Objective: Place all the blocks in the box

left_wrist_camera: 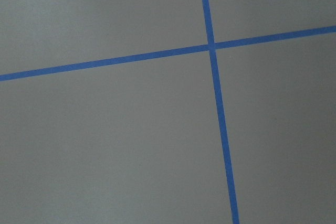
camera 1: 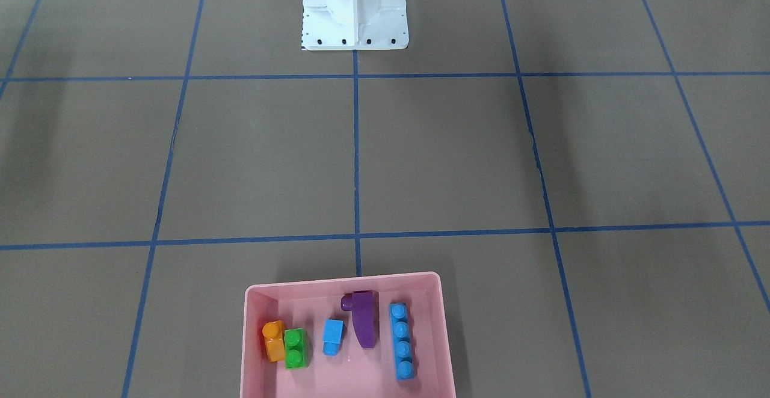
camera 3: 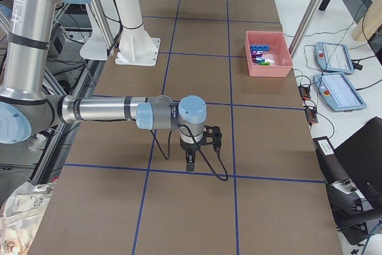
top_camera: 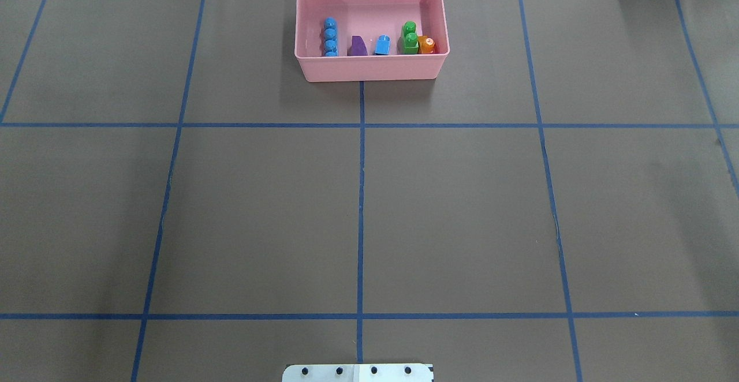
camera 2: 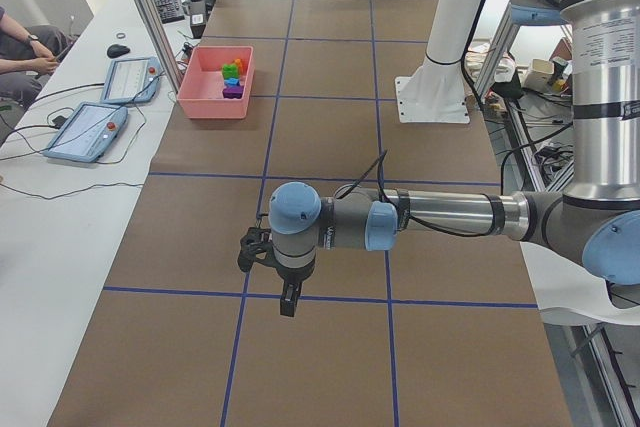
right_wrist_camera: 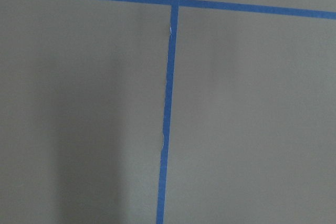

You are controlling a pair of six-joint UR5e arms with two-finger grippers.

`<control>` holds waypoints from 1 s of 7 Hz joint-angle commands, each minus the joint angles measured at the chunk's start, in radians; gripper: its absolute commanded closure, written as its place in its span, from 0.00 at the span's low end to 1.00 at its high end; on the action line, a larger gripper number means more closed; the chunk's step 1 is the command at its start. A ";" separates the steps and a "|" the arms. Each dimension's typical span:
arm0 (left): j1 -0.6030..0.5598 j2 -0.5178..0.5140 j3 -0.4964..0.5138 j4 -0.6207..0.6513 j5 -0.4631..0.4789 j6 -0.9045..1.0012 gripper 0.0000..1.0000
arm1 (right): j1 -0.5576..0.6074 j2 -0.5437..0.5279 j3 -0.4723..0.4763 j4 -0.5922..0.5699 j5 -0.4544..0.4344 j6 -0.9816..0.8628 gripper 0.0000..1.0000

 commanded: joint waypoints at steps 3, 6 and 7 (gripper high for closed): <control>0.000 0.009 -0.018 0.000 0.000 0.000 0.00 | 0.000 -0.005 -0.012 0.002 -0.008 -0.004 0.00; 0.000 0.009 -0.021 0.000 0.000 0.000 0.00 | 0.000 -0.003 -0.011 0.002 0.000 -0.004 0.00; 0.000 0.009 -0.026 0.000 0.000 0.000 0.00 | 0.000 -0.003 -0.010 0.002 0.000 -0.002 0.00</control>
